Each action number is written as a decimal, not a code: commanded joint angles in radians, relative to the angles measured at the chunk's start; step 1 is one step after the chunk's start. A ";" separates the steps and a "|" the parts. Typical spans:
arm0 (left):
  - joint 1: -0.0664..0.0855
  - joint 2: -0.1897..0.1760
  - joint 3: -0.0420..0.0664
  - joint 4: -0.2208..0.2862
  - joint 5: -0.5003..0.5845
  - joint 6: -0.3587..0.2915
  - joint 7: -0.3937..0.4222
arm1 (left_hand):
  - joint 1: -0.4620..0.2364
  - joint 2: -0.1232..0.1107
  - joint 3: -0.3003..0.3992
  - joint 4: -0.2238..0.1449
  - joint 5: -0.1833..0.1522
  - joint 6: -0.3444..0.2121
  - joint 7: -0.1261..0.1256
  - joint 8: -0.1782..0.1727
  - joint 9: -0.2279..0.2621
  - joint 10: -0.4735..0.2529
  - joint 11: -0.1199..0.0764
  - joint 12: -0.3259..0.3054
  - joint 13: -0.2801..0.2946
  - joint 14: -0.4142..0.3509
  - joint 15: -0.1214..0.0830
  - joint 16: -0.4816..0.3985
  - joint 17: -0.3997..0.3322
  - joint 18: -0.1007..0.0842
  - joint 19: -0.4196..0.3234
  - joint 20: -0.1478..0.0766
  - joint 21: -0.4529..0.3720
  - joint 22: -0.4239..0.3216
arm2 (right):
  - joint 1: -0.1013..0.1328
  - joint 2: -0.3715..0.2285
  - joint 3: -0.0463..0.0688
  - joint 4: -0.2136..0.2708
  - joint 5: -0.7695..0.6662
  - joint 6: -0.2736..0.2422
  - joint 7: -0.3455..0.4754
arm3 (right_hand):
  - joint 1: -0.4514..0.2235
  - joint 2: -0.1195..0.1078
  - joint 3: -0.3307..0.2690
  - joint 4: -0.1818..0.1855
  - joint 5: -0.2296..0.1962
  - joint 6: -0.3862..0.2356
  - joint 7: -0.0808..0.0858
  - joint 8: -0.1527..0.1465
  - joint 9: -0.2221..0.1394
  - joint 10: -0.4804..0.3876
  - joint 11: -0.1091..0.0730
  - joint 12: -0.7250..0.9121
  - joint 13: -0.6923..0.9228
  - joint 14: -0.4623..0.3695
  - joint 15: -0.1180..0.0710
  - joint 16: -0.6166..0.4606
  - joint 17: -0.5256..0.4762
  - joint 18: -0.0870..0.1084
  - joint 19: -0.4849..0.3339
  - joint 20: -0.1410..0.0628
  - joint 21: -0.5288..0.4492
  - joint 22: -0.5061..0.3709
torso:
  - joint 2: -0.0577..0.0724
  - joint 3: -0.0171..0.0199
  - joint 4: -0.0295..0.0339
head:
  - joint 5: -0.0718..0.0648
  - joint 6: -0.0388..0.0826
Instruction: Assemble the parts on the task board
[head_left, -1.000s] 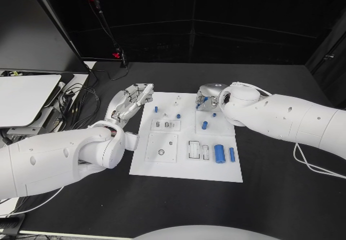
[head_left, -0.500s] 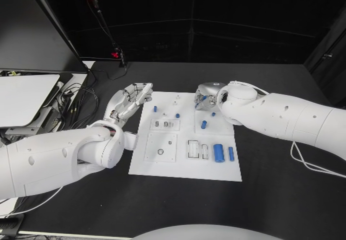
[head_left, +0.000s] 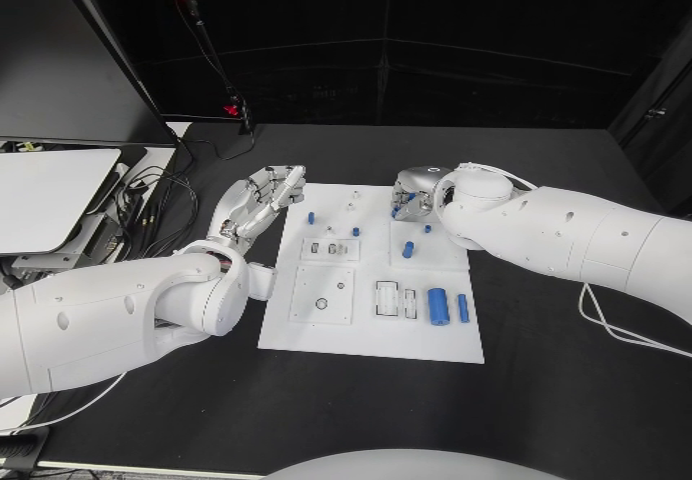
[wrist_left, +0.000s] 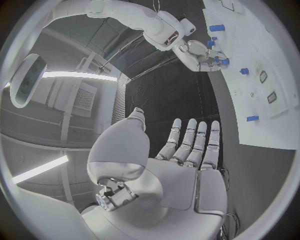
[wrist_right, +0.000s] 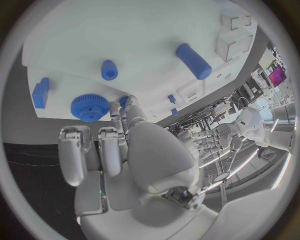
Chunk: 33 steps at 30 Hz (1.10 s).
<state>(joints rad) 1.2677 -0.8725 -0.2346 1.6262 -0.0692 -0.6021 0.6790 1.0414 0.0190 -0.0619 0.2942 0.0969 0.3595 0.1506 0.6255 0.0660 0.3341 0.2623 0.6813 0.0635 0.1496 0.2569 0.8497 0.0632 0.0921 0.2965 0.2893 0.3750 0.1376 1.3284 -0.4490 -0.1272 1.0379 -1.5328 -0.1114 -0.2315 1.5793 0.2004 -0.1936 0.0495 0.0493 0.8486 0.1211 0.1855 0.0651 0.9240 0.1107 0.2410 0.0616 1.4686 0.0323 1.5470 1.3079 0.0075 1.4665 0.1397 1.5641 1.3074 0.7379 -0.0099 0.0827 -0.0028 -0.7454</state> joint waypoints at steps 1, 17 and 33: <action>0.002 -0.001 0.001 0.001 -0.007 0.009 0.281 | -0.001 0.011 -0.003 -0.002 0.003 0.007 0.145 -0.005 0.000 0.009 0.001 -0.007 0.000 0.009 0.001 -0.006 0.000 0.008 0.000 0.000 0.002 -0.001 | 0.000 0.002 0.000 -0.002 -0.006 0.024 -0.008 | 0.008 -0.002 0.003 0.005 -0.002 0.010 -0.001 -0.006 0.001 0.015 0.000 -0.008 0.001 0.074 0.003 -0.007 0.127 0.001 0.081 0.006 -0.004 0.232 | 0.000 -0.0002 -0.0005 | 0.000 -0.001; 0.003 0.000 0.001 -0.002 -0.007 0.013 0.277 | 0.000 0.014 -0.003 -0.002 0.005 0.007 0.145 -0.006 0.000 0.009 0.001 -0.007 0.000 0.008 0.001 -0.006 0.000 0.008 0.000 0.000 0.002 -0.002 | -0.007 0.010 0.000 -0.012 -0.006 0.008 0.005 | 0.018 0.001 0.002 0.010 -0.002 0.034 0.009 -0.020 0.002 0.075 -0.022 -0.032 -0.001 0.072 -0.023 -0.011 0.117 0.002 0.076 -0.015 -0.007 0.225 | 0.000 -0.0002 -0.0005 | 0.000 -0.001; 0.003 0.001 0.001 -0.008 -0.007 0.017 0.268 | 0.001 0.017 -0.004 -0.001 0.007 0.007 0.145 -0.007 0.000 0.009 0.001 -0.008 0.000 0.008 0.001 -0.007 0.000 0.008 -0.001 0.000 0.001 -0.002 | -0.011 0.007 0.000 -0.009 -0.005 -0.031 0.013 | 0.058 0.024 0.023 -0.002 -0.002 0.161 0.000 0.019 0.019 0.178 -0.043 -0.057 -0.002 0.072 -0.039 -0.013 0.113 0.002 0.077 -0.034 -0.007 0.226 | -0.001 -0.0002 -0.0002 | 0.000 -0.002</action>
<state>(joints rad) 1.2687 -0.8720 -0.2346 1.6184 -0.0694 -0.5968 0.6790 1.0415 0.0268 -0.0619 0.2942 0.1005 0.3595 0.1505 0.6256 0.0660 0.3340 0.2623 0.6775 0.0635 0.1496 0.2569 0.8497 0.0632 0.0921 0.2965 0.2892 0.3750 0.1368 1.3210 -0.4411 -0.1248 1.0277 -1.5371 -0.1334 -0.2258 1.6295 0.2186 -0.1759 0.0449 0.0453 0.9896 0.1259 0.1963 0.0721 1.0982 0.0668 0.1857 0.0607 1.4667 -0.0021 1.5391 1.3076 0.0074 1.4686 0.1127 1.5597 1.3073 0.7373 -0.0103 0.0823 -0.0027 -0.7477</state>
